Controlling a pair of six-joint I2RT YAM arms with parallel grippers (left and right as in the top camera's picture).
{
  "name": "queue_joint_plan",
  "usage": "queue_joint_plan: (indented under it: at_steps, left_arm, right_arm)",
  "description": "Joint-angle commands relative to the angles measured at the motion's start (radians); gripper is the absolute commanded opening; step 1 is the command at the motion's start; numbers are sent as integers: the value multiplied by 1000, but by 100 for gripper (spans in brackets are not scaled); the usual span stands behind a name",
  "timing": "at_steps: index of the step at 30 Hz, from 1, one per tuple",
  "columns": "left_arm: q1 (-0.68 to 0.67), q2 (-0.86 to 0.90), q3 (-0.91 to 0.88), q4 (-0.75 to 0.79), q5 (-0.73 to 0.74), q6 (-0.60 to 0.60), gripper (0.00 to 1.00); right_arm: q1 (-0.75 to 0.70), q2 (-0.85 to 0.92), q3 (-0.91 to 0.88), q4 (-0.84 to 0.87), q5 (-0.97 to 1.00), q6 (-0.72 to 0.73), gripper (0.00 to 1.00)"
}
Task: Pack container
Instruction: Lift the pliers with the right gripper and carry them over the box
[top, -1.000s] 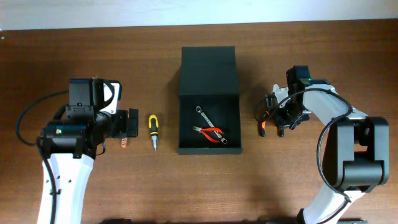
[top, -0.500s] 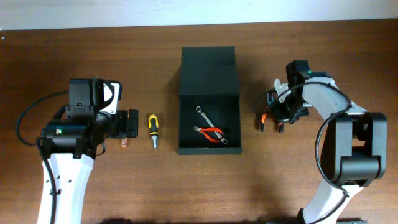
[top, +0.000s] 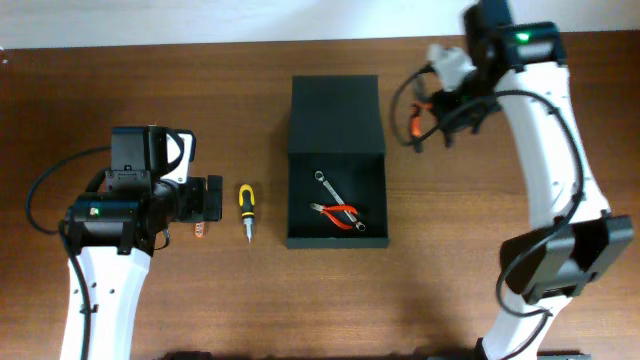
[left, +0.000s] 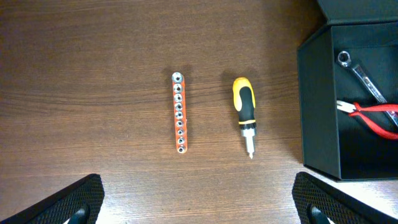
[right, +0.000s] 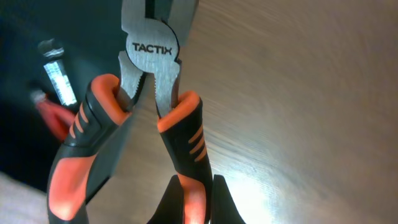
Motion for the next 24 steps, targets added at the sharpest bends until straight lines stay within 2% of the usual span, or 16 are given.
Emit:
queue_joint_plan:
  at_steps: [1,5,10,16,24]
  left_arm:
    - [2,1,17,0,-10,-6,99]
    - [2,1,17,0,-10,-6,99]
    - [2,1,17,0,-10,-6,99]
    - [2,1,17,0,-10,-6,99]
    - [2,1,17,0,-10,-6,99]
  right_arm:
    - [141,-26,61,-33,-31,-132,4]
    - [302,-26,48,-77,28,-149,4]
    - [413,-26,31,-80,103,-149,4]
    - [429,-25,-14,-44,121,-183,4]
    - [431,-24,-185,89,121,-202,4]
